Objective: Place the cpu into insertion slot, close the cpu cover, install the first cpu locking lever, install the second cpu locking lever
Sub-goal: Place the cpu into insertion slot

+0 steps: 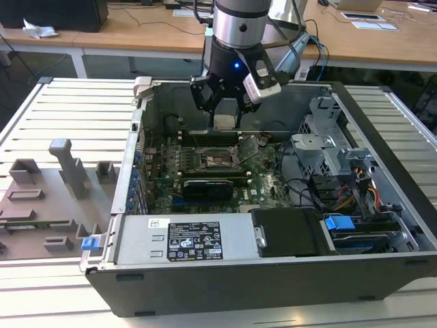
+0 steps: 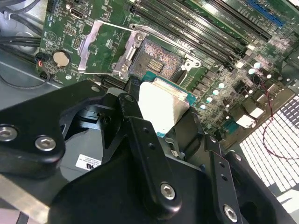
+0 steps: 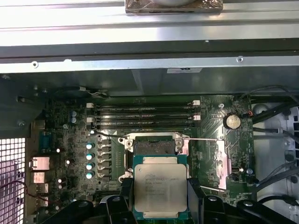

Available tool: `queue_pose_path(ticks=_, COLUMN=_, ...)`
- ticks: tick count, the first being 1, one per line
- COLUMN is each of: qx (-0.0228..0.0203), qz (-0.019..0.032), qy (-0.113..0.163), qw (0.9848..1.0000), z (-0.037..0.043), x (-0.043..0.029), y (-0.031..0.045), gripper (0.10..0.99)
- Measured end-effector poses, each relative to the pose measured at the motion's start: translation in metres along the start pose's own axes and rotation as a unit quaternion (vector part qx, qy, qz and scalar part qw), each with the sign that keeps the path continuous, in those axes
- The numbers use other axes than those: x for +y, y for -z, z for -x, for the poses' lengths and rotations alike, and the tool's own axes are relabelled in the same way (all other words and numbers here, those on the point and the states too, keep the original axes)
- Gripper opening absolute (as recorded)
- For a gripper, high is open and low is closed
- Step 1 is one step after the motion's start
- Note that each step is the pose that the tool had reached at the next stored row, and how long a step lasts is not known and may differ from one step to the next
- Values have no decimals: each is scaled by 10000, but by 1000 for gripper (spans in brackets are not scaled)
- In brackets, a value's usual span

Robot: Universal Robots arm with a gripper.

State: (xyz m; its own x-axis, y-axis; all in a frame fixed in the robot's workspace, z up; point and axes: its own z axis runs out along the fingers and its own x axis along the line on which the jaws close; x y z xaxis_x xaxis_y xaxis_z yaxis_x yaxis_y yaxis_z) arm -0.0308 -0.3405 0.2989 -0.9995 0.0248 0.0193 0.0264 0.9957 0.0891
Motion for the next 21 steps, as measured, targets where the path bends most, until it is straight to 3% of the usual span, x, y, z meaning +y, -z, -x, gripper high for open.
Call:
queue_pose_path(ticks=8, qx=0, qz=-3, qy=0, qw=10000, z=3, x=-12, y=-149, gripper=541)
queue_pose_path(ticks=15, qx=0, qz=-3, qy=0, qw=10000, z=4, x=-18, y=-211, gripper=541)
queue_pose_path(ticks=21, qx=0, qz=-3, qy=0, qw=10000, z=4, x=-18, y=-215, gripper=541)
